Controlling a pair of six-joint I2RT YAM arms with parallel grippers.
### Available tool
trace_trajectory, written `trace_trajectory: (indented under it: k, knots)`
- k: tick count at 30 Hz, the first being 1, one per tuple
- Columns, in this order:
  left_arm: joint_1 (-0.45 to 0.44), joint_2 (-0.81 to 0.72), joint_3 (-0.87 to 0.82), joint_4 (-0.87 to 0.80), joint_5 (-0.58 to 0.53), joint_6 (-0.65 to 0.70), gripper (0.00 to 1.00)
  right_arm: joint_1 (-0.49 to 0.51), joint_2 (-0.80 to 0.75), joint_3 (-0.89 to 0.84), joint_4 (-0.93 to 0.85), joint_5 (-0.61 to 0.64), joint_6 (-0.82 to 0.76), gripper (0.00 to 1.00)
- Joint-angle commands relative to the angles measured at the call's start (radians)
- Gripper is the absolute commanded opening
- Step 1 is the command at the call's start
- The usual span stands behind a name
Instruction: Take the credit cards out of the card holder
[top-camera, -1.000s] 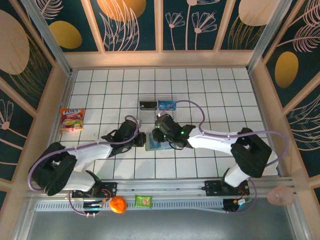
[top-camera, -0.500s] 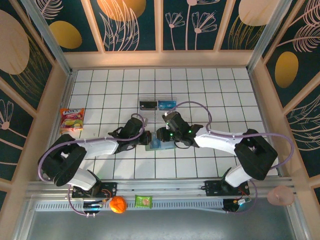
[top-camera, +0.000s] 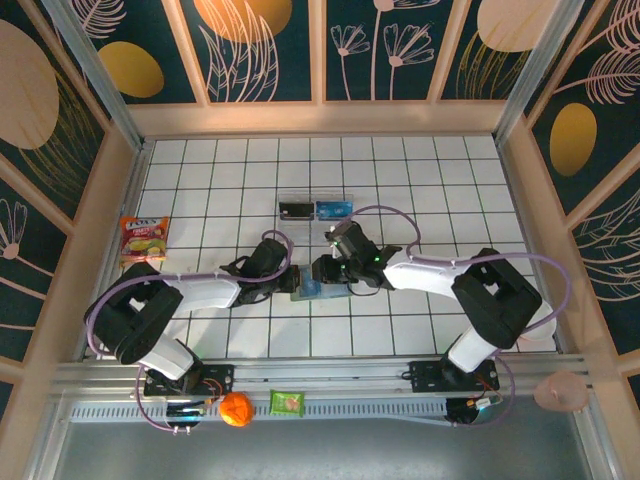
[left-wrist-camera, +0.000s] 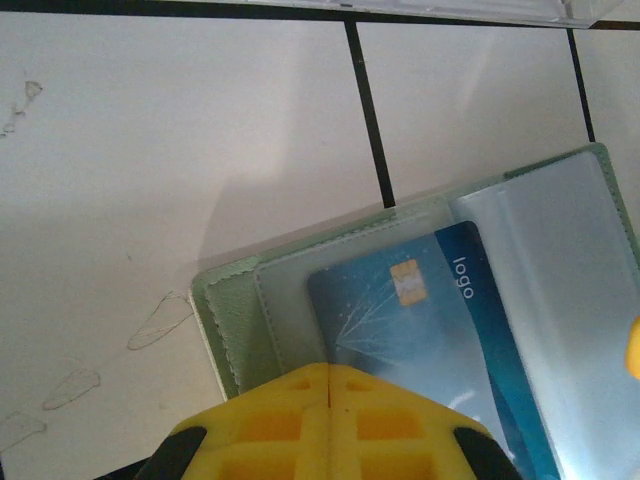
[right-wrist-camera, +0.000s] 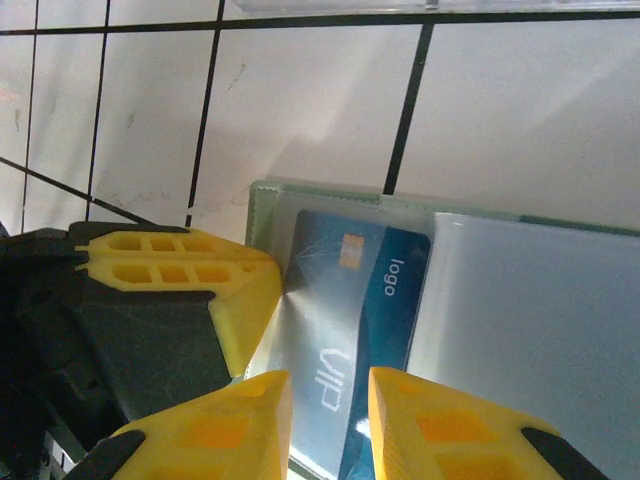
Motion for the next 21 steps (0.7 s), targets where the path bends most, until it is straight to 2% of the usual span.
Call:
trace_trajectory:
  k: [1, 21]
  knots:
    - [-0.001, 0.019, -0.027, -0.020, -0.021, 0.009, 0.00, -0.011, 0.022, -0.006, 0.024, -0.038, 0.021, 0.27]
    - [-0.002, 0.011, -0.052, 0.006, -0.012, 0.003, 0.00, -0.026, 0.107, -0.009, 0.007, -0.085, 0.078, 0.27]
